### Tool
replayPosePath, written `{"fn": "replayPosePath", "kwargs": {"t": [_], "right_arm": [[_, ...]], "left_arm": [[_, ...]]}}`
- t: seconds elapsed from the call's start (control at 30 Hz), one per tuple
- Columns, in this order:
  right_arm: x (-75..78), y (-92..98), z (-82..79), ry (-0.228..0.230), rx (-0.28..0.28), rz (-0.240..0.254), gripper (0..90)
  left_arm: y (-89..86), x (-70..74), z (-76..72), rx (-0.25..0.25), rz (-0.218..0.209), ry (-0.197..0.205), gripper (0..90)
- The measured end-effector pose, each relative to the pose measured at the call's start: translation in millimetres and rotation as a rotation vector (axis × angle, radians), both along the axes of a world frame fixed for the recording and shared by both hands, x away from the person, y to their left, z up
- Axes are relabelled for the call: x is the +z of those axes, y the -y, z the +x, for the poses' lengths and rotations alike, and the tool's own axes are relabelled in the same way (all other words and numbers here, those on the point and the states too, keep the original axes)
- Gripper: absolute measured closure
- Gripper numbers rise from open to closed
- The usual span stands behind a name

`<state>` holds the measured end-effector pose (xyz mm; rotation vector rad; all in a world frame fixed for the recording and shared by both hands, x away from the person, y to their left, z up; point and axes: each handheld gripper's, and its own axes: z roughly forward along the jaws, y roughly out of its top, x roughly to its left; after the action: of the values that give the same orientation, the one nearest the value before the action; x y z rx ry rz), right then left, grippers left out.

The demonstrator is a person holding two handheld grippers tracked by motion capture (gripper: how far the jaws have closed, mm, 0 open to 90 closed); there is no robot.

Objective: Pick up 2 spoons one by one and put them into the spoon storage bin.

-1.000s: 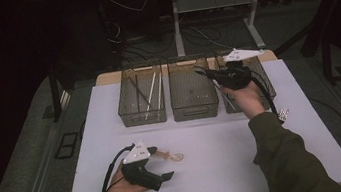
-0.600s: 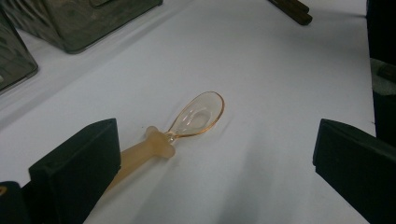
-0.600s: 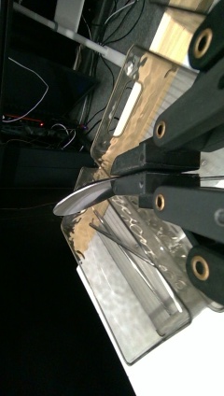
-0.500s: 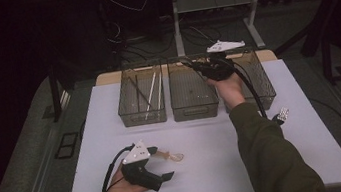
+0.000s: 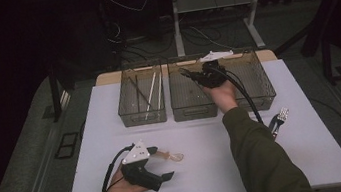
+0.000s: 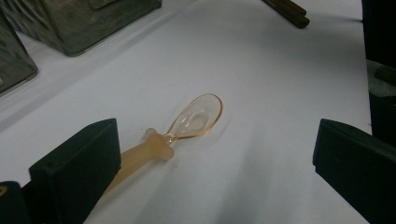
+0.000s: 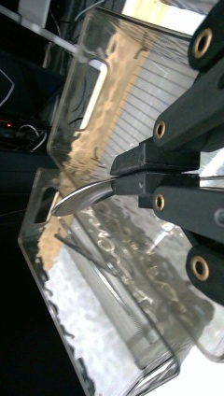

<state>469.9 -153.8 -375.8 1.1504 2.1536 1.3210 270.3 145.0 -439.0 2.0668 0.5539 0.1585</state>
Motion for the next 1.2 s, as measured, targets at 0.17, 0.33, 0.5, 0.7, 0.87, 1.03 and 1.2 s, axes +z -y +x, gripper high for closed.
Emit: {"fn": "replayPosePath", "kwargs": {"t": [0.17,0.33,0.5,0.7,0.87,1.03,1.2], "right_arm": [[-10.9,1.4,-1.8,-0.029,-0.007,-0.021,89.2],[-13.6,1.3,-5.1,-0.039,-0.018,-0.042,77.4],[-3.2,5.5,-12.6,-0.026,-0.006,0.003,55.6],[8.4,21.8,-35.0,-0.037,0.039,0.066,41.0],[11.5,43.5,-59.4,-0.03,0.062,0.084,31.4],[7.7,65.4,-85.2,-0.019,0.056,0.05,24.0],[-1.4,87.6,-111.1,-0.014,0.035,0.03,19.0]], "left_arm": [[0.4,-0.3,0.3,-0.003,0.004,0.001,0.0],[0.3,-0.3,0.2,-0.004,0.007,0.001,0.0],[0.4,-0.4,0.1,-0.001,0.001,-0.001,0.0],[0.0,-0.3,-0.2,0.004,-0.002,-0.002,0.0],[0.3,-0.4,0.1,0.012,-0.002,-0.003,0.0],[-0.1,-0.1,0.0,0.023,0.007,-0.004,0.0],[-1.1,0.3,0.4,0.026,0.02,-0.002,0.0]]}}
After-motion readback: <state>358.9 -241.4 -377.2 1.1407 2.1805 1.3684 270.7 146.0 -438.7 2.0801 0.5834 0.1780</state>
